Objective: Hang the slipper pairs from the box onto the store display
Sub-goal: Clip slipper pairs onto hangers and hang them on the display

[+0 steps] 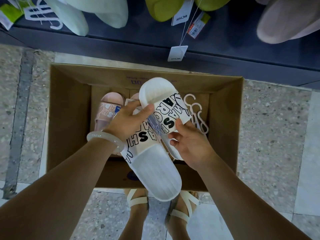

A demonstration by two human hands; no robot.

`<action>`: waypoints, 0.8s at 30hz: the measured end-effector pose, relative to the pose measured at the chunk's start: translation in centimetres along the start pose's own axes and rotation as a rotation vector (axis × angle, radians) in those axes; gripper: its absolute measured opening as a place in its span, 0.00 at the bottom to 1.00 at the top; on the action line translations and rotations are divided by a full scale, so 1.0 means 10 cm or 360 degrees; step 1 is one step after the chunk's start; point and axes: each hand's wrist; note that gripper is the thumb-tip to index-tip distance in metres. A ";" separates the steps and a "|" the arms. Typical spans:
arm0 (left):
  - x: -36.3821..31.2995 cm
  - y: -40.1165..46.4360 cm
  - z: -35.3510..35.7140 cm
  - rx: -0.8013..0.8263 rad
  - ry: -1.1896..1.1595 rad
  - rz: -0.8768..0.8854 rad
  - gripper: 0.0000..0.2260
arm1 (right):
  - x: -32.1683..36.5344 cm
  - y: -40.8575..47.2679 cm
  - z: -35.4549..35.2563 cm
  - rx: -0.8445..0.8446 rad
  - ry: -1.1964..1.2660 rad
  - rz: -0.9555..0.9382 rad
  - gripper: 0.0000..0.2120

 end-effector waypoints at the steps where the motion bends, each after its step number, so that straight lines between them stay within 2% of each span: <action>1: 0.01 0.00 0.00 0.0020 -0.0011 -0.0008 0.15 | 0.00 -0.02 -0.03 0.0020 -0.0015 0.0008 0.09; 3: 0.02 0.00 0.01 -0.0003 -0.0013 0.0002 0.15 | 0.01 -0.05 -0.09 0.0024 -0.0056 0.0036 0.09; 6: 0.02 -0.05 0.04 0.0006 0.0011 0.0130 0.13 | 0.03 -0.07 -0.15 -0.0028 -0.0057 0.0084 0.03; 10: 0.05 -0.08 0.11 0.0033 0.0185 0.0343 0.15 | 0.07 -0.08 -0.16 -0.0138 0.0444 0.0163 0.05; 12: 0.04 -0.10 0.14 0.0026 0.0261 0.0449 0.15 | 0.10 -0.10 -0.16 -0.0165 0.0588 0.0226 0.12; 14: 0.03 -0.10 0.16 0.0005 0.0344 0.0559 0.14 | 0.13 -0.10 -0.18 -0.0170 0.0525 0.0282 0.20; 17: 0.04 -0.09 0.16 0.0010 0.0384 0.0598 0.14 | 0.17 -0.11 -0.18 -0.0159 0.0437 0.0340 0.24; 20: 0.04 -0.10 0.14 -0.0008 0.0370 0.0571 0.14 | 0.19 -0.11 -0.19 -0.0133 0.0257 0.0318 0.18; 22: 0.05 -0.09 0.11 -0.0102 0.0378 0.0582 0.13 | 0.18 -0.12 -0.21 -0.0123 0.0134 0.0282 0.10; 24: 0.07 -0.07 0.10 -0.0214 0.0401 0.0567 0.15 | 0.17 -0.12 -0.21 -0.0106 0.0156 0.0260 0.06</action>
Point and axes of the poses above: each hand's wrist, its own y-axis towards the middle knuckle, its own z-axis out of the palm, x = y × z, and after that the axes turned 8 degrees about -z, right-handed
